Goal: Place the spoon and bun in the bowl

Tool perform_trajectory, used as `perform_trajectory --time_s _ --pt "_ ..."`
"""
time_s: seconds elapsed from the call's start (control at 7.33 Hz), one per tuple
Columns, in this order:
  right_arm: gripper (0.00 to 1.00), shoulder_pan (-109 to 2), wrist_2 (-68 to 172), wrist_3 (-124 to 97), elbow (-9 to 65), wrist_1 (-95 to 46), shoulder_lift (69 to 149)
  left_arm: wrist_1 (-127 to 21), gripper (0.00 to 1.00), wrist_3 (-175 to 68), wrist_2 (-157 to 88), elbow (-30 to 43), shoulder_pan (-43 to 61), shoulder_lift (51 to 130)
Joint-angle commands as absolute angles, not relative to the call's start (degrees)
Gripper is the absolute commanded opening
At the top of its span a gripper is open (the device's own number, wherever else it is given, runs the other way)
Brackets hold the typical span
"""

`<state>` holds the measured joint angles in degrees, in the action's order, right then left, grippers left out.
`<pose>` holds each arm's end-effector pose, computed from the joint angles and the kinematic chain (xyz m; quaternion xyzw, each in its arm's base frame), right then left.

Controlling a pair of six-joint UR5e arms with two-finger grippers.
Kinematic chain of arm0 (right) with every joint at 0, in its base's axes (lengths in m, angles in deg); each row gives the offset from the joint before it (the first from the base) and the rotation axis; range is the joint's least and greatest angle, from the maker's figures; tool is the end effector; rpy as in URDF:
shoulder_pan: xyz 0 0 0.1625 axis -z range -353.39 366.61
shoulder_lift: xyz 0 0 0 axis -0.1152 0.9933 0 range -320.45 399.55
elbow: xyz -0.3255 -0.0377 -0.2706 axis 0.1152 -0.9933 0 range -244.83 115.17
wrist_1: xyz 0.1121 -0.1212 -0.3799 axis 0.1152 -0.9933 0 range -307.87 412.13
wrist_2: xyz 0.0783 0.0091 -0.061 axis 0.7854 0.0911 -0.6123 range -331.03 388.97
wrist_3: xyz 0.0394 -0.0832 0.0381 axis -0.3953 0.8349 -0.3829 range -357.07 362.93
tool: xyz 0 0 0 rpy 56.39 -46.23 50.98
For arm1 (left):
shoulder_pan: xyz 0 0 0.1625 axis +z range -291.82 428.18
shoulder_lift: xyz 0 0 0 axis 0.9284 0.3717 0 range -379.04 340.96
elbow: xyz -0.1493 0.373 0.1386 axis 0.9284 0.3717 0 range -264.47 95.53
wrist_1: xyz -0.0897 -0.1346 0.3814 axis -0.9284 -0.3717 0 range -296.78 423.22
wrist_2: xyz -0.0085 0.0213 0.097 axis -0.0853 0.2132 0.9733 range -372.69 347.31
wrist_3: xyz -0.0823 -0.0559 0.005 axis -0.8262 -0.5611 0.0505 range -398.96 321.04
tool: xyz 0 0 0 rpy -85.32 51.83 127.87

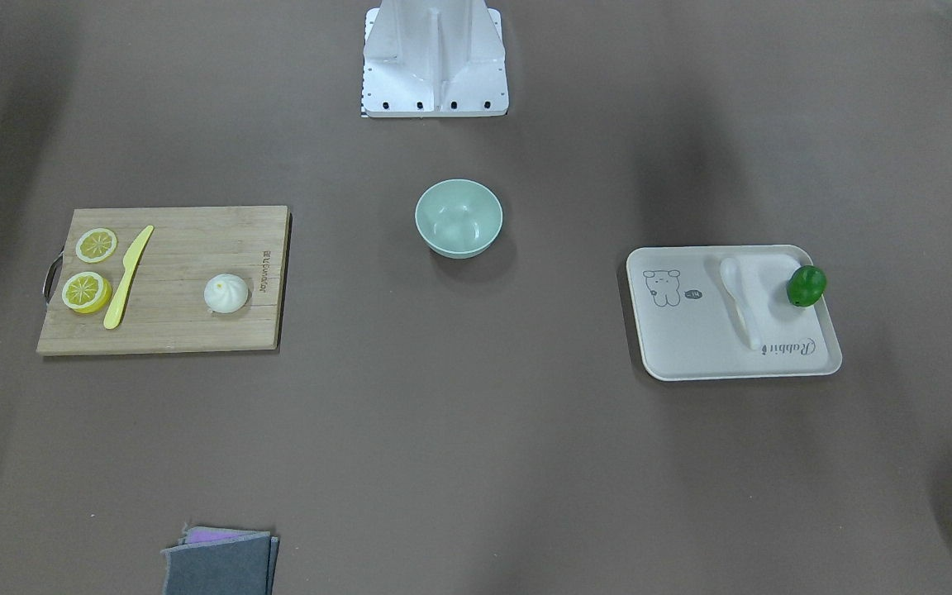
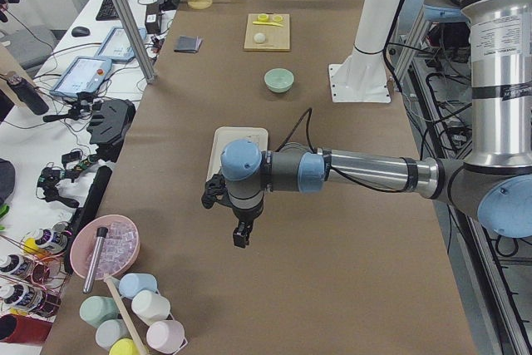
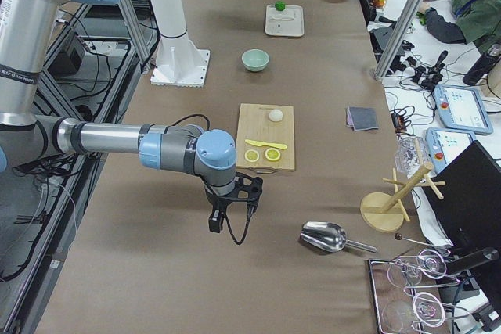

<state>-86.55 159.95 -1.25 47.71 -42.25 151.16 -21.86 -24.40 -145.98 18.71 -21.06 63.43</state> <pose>0.0860 -0.3264 0.6323 -0.0313 -0.3496 0.0705 0.9337 -0.0592 -0.4360 0.6165 0.0501 0.3654 0.1263 0.9209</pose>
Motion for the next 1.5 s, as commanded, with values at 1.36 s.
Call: perform_trajectory --time_s 1.36 --pt "0.99 -80.51 171.08 -5.05 53.74 -22.15 142.92 -44.79 0.99 -37.33 -146.64 19.86 -16.31 68.94"
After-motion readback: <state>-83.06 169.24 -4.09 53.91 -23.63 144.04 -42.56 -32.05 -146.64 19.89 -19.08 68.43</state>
